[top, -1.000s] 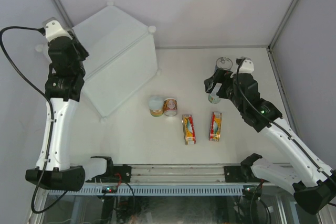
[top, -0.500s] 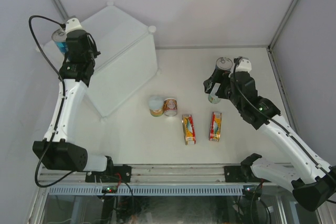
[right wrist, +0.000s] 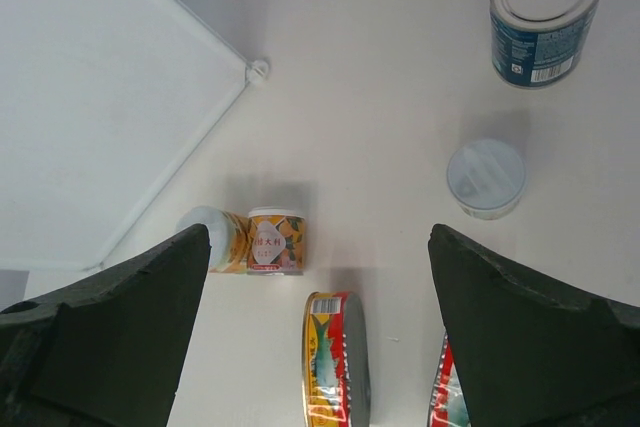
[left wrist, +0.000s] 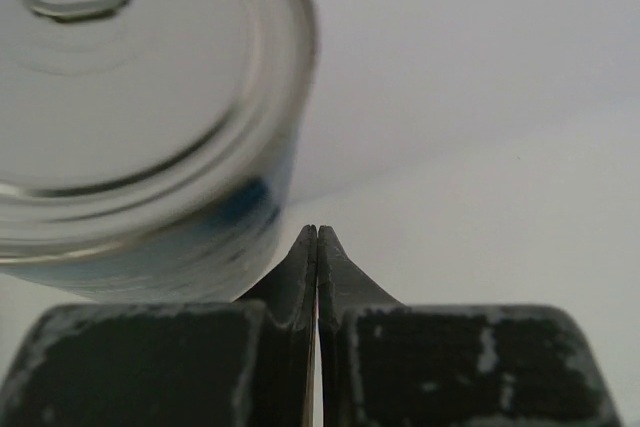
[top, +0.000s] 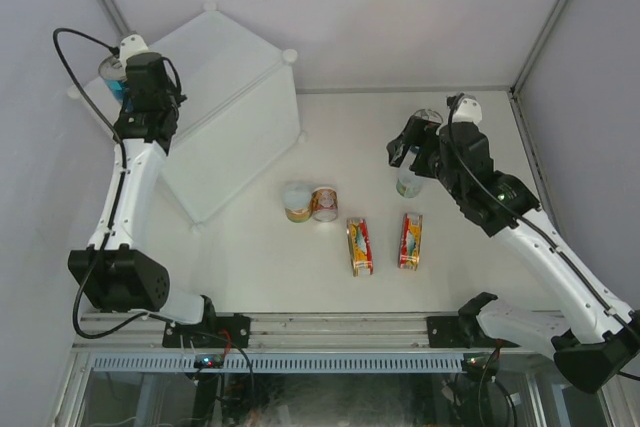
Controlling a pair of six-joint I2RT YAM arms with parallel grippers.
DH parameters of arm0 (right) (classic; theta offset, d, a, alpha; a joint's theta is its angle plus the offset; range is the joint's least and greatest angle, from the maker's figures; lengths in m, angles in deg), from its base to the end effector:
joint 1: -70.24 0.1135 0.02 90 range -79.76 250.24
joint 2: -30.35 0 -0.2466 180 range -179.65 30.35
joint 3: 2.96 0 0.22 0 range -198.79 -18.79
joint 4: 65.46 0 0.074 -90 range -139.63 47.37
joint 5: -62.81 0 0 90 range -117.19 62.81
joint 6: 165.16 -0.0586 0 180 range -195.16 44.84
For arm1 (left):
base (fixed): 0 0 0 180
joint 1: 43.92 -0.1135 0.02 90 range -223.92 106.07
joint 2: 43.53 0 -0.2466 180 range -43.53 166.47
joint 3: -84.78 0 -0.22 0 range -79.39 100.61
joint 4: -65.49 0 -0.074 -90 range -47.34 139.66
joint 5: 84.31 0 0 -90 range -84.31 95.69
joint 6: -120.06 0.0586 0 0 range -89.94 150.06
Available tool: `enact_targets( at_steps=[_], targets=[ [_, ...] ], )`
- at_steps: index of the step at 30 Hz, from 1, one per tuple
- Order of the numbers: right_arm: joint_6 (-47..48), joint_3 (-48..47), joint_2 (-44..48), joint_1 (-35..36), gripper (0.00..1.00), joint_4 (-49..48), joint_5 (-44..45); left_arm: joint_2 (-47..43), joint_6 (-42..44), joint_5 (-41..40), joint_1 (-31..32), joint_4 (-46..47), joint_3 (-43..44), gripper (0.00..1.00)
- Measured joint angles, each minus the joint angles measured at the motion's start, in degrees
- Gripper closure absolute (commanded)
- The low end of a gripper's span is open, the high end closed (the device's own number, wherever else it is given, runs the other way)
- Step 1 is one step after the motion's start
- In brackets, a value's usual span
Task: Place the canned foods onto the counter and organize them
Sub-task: Place the canned food on the counter.
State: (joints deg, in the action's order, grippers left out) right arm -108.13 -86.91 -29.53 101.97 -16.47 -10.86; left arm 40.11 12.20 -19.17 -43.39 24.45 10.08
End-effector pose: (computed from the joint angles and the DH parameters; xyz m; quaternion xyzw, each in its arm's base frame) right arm 0.1917 0.0992 0.3617 0.0854 0.8336 0.1838 0.5139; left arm 0.3173 0.0217 0.3976 -0.2431 0.7691 0.0832 0.5853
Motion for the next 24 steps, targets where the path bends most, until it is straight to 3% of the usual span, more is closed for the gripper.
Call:
enact_targets(
  at_steps=[24],
  targets=[
    [0.83,-4.04,-3.08,6.32,0.11,5.68,5.29,2.67,-6.95,2.64,-5.2,3.93,-1.49,1.0]
  ],
)
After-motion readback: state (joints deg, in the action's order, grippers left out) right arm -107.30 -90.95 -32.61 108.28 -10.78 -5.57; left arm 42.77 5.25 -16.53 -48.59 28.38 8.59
